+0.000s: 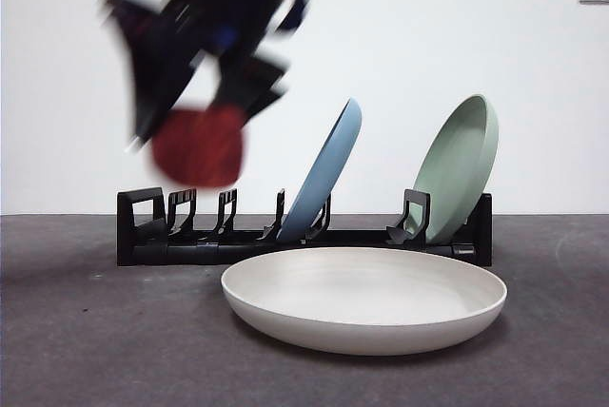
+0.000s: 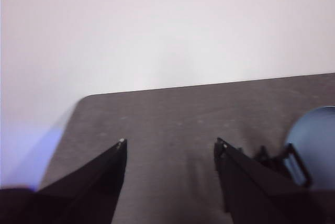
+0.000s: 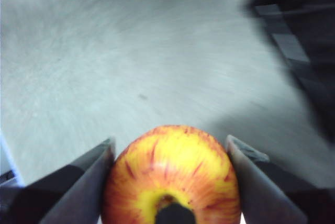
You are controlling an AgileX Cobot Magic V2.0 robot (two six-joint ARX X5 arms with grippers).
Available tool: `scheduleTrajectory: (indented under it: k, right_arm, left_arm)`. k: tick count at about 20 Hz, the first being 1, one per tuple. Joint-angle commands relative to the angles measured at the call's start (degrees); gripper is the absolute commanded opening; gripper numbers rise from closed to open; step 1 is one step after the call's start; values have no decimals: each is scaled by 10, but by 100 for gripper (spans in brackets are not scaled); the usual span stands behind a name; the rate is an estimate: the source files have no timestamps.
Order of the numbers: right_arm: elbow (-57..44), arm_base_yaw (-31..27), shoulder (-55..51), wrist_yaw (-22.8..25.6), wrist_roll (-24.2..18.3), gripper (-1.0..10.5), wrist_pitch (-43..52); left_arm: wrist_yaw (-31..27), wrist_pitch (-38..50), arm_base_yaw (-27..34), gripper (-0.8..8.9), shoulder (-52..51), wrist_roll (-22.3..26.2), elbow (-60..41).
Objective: Take the yellow plate from the plate rack,put the plate on the table,take the apple from the table,put the apple in the plate
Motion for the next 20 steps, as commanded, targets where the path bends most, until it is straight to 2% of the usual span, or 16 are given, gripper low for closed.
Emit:
scheduleTrajectory:
  k: [1,4,8,12,15,20]
  right_arm:
    - [0,-23,-44,2,-1,-12,-55]
    - [0,-66,-111,2,2,-12,-130]
    - [0,-119,-178,2,42,-12,-209]
    - [-1,-158,-194,2,63,-13,-247]
    - [-38,-167,-194,2,78,-13,-205]
    - [-170,-154,-192,2,106,-13,-52]
  left_arm:
    - [33,18,2,282,20,-3,-4]
    - [72,38,1,282,54,-4,-4]
    - [144,67,1,282,92,-4,-4]
    - [165,84,-6,282,115,-6,-4]
    - [171,88,-14,282,119,-6,-4]
    - [171,89,-14,282,119,-6,-4]
